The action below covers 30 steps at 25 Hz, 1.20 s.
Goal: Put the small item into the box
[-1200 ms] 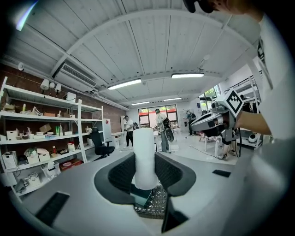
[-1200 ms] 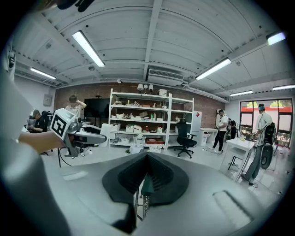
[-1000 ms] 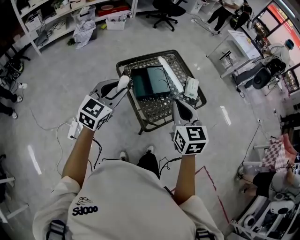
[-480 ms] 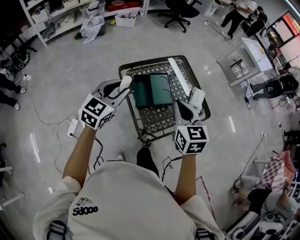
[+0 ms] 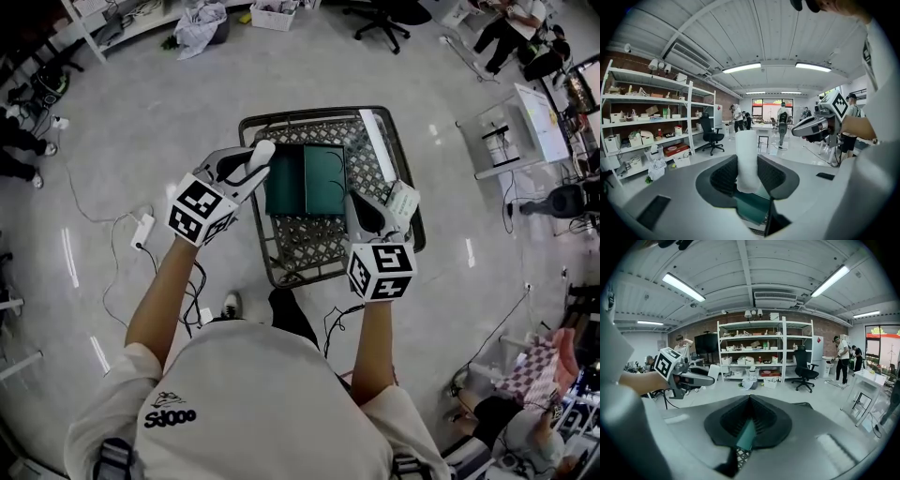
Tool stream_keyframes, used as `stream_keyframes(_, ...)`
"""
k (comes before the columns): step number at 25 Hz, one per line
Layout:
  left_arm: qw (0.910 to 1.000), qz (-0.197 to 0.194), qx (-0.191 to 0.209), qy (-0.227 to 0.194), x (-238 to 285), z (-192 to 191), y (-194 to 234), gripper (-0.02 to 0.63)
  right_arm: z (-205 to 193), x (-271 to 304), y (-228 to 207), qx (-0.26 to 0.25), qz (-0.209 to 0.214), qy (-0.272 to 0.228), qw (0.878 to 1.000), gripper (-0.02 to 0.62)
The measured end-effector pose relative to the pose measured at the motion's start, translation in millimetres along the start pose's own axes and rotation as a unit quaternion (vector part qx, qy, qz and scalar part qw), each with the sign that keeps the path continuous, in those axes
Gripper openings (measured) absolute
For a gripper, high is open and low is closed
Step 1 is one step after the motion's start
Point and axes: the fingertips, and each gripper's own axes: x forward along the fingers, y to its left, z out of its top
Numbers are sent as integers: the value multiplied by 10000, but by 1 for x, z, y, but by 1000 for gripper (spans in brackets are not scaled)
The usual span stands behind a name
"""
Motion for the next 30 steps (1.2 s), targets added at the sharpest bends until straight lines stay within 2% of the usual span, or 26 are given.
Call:
stream_keyframes(6, 9992, 88, -235, 302, 27, -26, 15, 129, -6, 28, -8, 9, 239, 178, 9996, 9)
stream_keyframes(11, 9955, 224, -367, 843, 62, -68, 25, 129, -15, 47, -24, 25, 491, 359, 9981, 9)
stream_keyframes(16, 9892, 340, -657, 1263, 95, -98, 28, 129, -20, 67, -46, 80, 776, 571, 9953, 9)
stream_keyframes(21, 9819, 442, -870, 1621, 119, -137, 24, 129, -40, 88, -47, 64, 1126, 747, 9908, 9)
stream_keyframes(24, 9771, 450, -822, 1912, 131, -161, 20, 129, -49, 97, -46, 80, 1277, 852, 9881, 9)
stream_keyframes(30, 9644, 206, -768, 2522, 153, -217, 6, 130, -76, 110, -54, 203, 1385, 1073, 9843, 9)
